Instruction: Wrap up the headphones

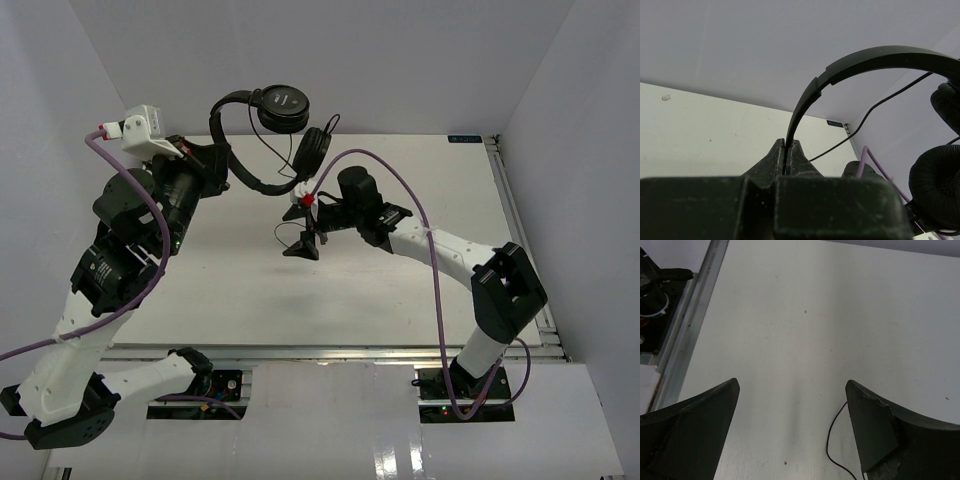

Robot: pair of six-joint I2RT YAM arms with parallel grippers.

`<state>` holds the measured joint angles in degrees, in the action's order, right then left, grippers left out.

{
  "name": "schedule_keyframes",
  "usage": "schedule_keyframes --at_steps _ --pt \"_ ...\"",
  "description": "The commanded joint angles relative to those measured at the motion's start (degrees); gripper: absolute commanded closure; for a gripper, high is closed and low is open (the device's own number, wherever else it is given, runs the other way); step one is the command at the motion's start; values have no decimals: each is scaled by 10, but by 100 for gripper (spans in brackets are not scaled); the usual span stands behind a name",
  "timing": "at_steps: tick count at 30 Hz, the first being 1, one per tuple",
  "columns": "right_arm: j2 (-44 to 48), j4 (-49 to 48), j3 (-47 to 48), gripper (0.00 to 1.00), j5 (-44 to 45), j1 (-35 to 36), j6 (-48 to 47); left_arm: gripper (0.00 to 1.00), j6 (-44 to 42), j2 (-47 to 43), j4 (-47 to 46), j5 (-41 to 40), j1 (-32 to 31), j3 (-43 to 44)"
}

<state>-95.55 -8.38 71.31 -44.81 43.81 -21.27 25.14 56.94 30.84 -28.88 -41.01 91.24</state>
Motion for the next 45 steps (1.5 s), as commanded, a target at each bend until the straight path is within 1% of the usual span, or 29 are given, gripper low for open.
schedule_keyframes --at_steps 1,3,5,7,9,11,15,19,23,25,28,32,36,39,41,43,45 --pt "-6 -45 10 5 22 -11 -44 100 16 -11 -13 10 -2 24" --pt "-3 -20 7 1 -25 -14 -78 100 16 -13 -12 10 -2 24" --pt "4 38 3 5 -78 -14 -142 100 15 -14 -12 10 -2 24" --pt "13 91 -7 9 -101 -14 -200 100 15 -16 -13 10 -2 23" --pt "26 119 -23 9 -87 -15 -230 100 15 -18 -12 9 -1 21" --pt "46 124 -41 10 -74 -19 -242 100 15 -21 -13 9 -2 19" --pt "66 169 -54 13 -70 -29 -274 100 15 -24 -14 10 -2 17" --pt "65 168 -59 17 -30 -36 -272 100 17 -25 -16 12 -2 13" --pt "45 97 -49 19 62 -44 -194 100 18 -27 -16 13 -2 14" --pt "26 40 -39 18 107 -50 -145 100 18 -28 -13 12 -2 15" --pt "-6 4 -9 13 157 -51 -111 100 18 -30 -11 9 -2 15" --pt "-68 -4 31 9 169 -51 -100 100 21 -32 -8 10 -2 12" --pt "-120 -29 66 11 155 -50 -96 100 23 -29 -6 9 -2 13" --pt "-151 -34 97 17 172 -50 -88 100 25 -24 -3 10 -2 19" --pt "-159 -33 104 26 175 -52 -86 100 26 -24 -1 9 -2 18" --pt "-154 -31 96 41 161 -53 -85 100 27 -26 -1 7 -2 16" --pt "-137 -31 82 61 135 -54 -85 100 27 -29 -3 4 -2 9"
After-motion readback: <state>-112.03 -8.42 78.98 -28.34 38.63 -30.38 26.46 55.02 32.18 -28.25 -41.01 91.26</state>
